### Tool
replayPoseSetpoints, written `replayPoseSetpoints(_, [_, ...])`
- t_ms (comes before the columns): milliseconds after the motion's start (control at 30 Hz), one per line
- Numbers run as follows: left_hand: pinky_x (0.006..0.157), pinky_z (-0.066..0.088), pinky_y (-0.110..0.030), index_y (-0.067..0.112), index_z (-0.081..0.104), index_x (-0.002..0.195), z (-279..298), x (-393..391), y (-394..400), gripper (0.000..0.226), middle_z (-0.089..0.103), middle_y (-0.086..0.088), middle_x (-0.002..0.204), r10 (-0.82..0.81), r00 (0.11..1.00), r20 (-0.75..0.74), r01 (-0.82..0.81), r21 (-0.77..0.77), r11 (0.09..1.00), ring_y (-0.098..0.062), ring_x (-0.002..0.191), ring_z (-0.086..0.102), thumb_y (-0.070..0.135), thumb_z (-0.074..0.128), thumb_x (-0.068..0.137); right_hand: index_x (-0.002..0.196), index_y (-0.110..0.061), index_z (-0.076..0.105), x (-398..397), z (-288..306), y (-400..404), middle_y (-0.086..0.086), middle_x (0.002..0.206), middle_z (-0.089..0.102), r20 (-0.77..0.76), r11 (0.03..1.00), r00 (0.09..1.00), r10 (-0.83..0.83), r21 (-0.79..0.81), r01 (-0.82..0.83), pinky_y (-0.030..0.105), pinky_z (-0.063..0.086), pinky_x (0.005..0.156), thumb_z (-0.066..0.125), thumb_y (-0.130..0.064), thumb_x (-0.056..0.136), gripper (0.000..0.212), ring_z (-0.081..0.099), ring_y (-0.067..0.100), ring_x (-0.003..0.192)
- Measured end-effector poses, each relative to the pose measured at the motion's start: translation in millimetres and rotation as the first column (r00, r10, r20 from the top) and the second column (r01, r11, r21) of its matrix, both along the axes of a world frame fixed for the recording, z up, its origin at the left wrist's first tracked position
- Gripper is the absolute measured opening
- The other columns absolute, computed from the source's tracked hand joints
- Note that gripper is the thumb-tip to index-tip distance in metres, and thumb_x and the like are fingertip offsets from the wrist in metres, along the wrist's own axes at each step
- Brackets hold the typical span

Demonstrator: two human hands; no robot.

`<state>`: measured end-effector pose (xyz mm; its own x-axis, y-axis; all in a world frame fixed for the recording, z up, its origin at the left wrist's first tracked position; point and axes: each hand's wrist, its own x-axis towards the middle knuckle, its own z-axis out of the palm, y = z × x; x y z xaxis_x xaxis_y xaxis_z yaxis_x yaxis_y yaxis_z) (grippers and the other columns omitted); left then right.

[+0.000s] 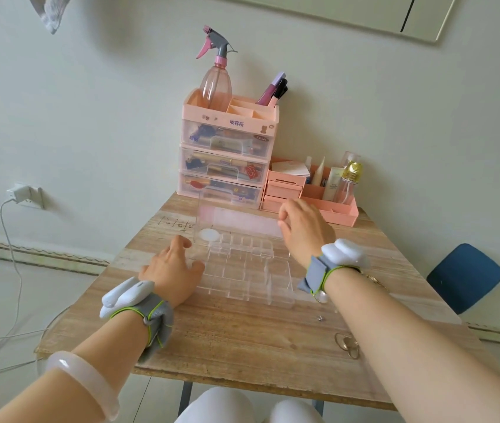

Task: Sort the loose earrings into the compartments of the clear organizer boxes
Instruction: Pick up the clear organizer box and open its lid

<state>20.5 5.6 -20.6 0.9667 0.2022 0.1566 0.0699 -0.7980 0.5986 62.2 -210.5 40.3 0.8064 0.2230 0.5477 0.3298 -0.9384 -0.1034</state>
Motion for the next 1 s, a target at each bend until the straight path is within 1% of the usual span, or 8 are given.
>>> replayPoseSetpoints(133, [0.092, 0.037, -0.039, 0.026, 0.032, 0.126, 1, 5, -8, 0.040, 0.049, -0.003, 0.131, -0.046, 0.999, -0.020, 0.048, 0.068, 0.997, -0.028, 0.113, 0.046, 0.030, 0.040, 0.087, 0.093, -0.009, 0.063, 23, -17, -6, 0.007, 0.116, 0.051, -0.099, 0.932, 0.995, -0.006, 0.359, 0.041, 0.025, 0.038, 0.080, 0.048, 0.001, 0.086, 0.019, 0.052, 0.023, 0.101])
replayPoseSetpoints(233, [0.093, 0.037, -0.036, 0.028, 0.033, 0.127, -3, 6, -11, 0.040, 0.050, -0.002, 0.131, -0.048, 0.998, -0.035, 0.052, 0.145, 0.988, -0.029, 0.117, 0.039, 0.028, 0.038, 0.087, 0.105, -0.005, 0.066, 34, -27, -6, 0.011, 0.124, 0.053, -0.191, 0.910, 0.981, -0.037, 0.398, 0.112, 0.022, 0.033, 0.095, 0.045, 0.005, 0.086, 0.029, 0.051, 0.026, 0.114])
replayPoseSetpoints(300, [0.094, 0.036, -0.035, 0.026, 0.034, 0.128, -4, 4, -12, 0.042, 0.047, 0.000, 0.135, -0.043, 0.998, -0.037, 0.049, 0.180, 0.982, -0.028, 0.119, 0.037, 0.029, 0.037, 0.087, 0.114, -0.006, 0.063, 38, -33, -7, 0.012, 0.126, 0.056, -0.269, 0.901, 0.962, -0.045, 0.405, 0.155, 0.028, 0.037, 0.100, 0.044, 0.003, 0.088, 0.034, 0.052, 0.026, 0.117])
replayPoseSetpoints(567, [0.094, 0.037, -0.036, 0.021, 0.035, 0.127, 1, -1, -13, 0.041, 0.046, -0.003, 0.135, -0.034, 0.997, -0.076, 0.049, 0.208, 0.977, -0.028, 0.118, 0.039, 0.031, 0.035, 0.086, 0.116, -0.011, 0.064, 40, -44, -10, 0.012, 0.123, 0.061, -0.382, 0.867, 0.924, -0.011, 0.457, 0.199, 0.036, 0.046, 0.097, 0.044, -0.002, 0.089, 0.034, 0.060, 0.030, 0.108])
replayPoseSetpoints(700, [0.093, 0.037, -0.037, 0.022, 0.034, 0.127, 4, -2, -15, 0.042, 0.046, -0.004, 0.134, -0.037, 0.993, -0.115, 0.061, 0.215, 0.975, -0.028, 0.118, 0.039, 0.033, 0.037, 0.086, 0.116, -0.014, 0.064, 32, -36, -17, 0.008, 0.122, 0.062, -0.400, 0.900, 0.917, 0.010, 0.403, 0.166, 0.025, 0.043, 0.095, 0.044, -0.004, 0.091, 0.033, 0.058, 0.025, 0.111])
replayPoseSetpoints(767, [0.093, 0.035, -0.038, 0.023, 0.033, 0.128, 7, -3, -15, 0.045, 0.045, -0.005, 0.135, -0.024, 0.992, -0.122, 0.052, 0.225, 0.973, -0.029, 0.119, 0.038, 0.037, 0.039, 0.086, 0.111, -0.012, 0.066, 23, -28, -25, 0.006, 0.116, 0.065, -0.376, 0.904, 0.926, 0.017, 0.402, 0.146, 0.023, 0.044, 0.089, 0.045, -0.003, 0.090, 0.031, 0.060, 0.024, 0.106])
replayPoseSetpoints(833, [0.095, 0.033, -0.041, 0.023, 0.032, 0.130, 11, -5, -18, 0.047, 0.042, -0.006, 0.137, -0.014, 0.994, -0.107, 0.039, 0.232, 0.972, -0.030, 0.122, 0.035, 0.040, 0.038, 0.087, 0.104, -0.011, 0.069, 13, -20, -35, 0.006, 0.105, 0.068, -0.349, 0.897, 0.937, 0.016, 0.419, 0.141, 0.027, 0.048, 0.088, 0.047, -0.003, 0.089, 0.027, 0.063, 0.023, 0.097])
replayPoseSetpoints(1000, [0.098, 0.026, -0.041, 0.025, 0.036, 0.128, 22, -8, -41, 0.042, 0.038, -0.002, 0.140, -0.020, 0.999, 0.026, 0.014, 0.222, 0.975, -0.030, 0.125, 0.029, 0.034, 0.041, 0.087, 0.091, -0.013, 0.071, -5, -12, -64, -0.001, 0.084, 0.064, -0.326, 0.886, 0.945, 0.009, 0.441, 0.144, 0.037, 0.053, 0.085, 0.055, -0.007, 0.087, 0.017, 0.063, 0.019, 0.086])
